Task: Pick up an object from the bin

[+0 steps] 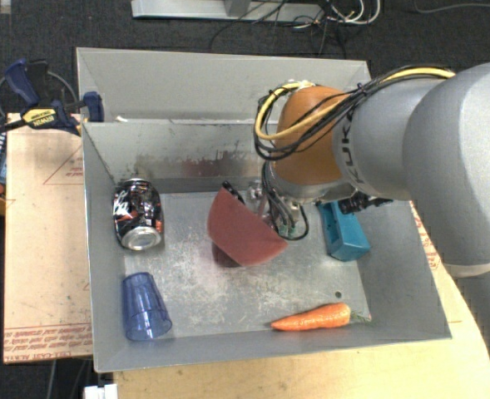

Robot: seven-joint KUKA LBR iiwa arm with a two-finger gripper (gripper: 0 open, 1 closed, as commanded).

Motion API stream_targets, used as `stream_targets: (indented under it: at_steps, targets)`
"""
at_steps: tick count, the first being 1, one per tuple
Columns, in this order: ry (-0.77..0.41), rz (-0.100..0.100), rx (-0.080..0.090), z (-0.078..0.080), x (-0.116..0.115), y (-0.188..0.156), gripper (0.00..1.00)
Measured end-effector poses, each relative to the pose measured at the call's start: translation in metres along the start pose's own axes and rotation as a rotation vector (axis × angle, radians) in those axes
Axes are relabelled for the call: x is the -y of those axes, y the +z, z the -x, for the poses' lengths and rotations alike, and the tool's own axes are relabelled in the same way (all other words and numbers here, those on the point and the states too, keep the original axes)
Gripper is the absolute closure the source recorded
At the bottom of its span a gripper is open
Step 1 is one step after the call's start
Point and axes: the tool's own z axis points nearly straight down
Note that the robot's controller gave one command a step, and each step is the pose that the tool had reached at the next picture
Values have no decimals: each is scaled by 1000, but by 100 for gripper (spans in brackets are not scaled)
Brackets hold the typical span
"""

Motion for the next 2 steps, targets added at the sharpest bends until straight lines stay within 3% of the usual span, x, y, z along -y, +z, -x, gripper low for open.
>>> stream_targets:
  at_steps: [1,2]
  targets:
    - [-70,10,8,27,-83,3,100]
    - [-70,10,8,27,-83,3,100]
